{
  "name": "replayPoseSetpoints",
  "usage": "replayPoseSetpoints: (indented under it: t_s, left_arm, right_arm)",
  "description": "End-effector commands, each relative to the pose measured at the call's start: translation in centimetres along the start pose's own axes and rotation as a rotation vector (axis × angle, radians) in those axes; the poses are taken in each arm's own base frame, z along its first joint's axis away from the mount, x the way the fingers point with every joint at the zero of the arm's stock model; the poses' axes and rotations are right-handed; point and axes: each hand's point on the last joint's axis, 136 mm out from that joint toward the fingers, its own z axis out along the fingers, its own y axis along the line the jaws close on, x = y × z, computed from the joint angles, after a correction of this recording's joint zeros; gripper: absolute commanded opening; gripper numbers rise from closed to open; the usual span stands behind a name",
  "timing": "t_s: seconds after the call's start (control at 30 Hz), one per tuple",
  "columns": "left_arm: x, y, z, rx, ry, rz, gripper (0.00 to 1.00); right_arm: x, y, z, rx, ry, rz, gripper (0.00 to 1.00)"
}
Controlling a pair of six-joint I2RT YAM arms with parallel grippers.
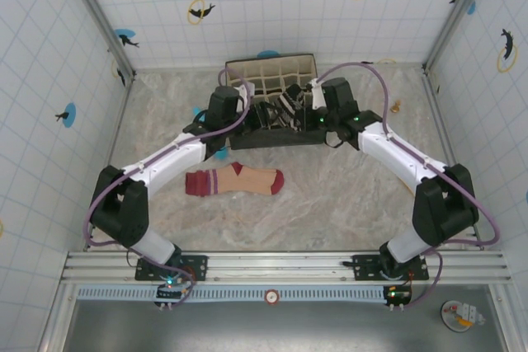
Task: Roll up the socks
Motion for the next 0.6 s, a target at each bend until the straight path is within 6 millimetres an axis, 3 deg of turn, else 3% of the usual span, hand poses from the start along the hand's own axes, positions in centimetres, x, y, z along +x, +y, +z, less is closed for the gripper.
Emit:
replayPoseSetpoints:
  t_s: [0.0, 0.57]
  left_arm:
    - [0.5, -1.0, 0.7, 0.058, -0.002, -0.004, 0.67]
    - [3.5, -0.8, 2.0, 0.108, 0.038, -0.046, 0.71]
  right_arm:
    - [0.9, 1.8, -1.5, -0.084, 0.007, 0.057, 0.00]
    - [2.8, 4.4, -2.8, -0.273, 0.014, 0.153, 0.00]
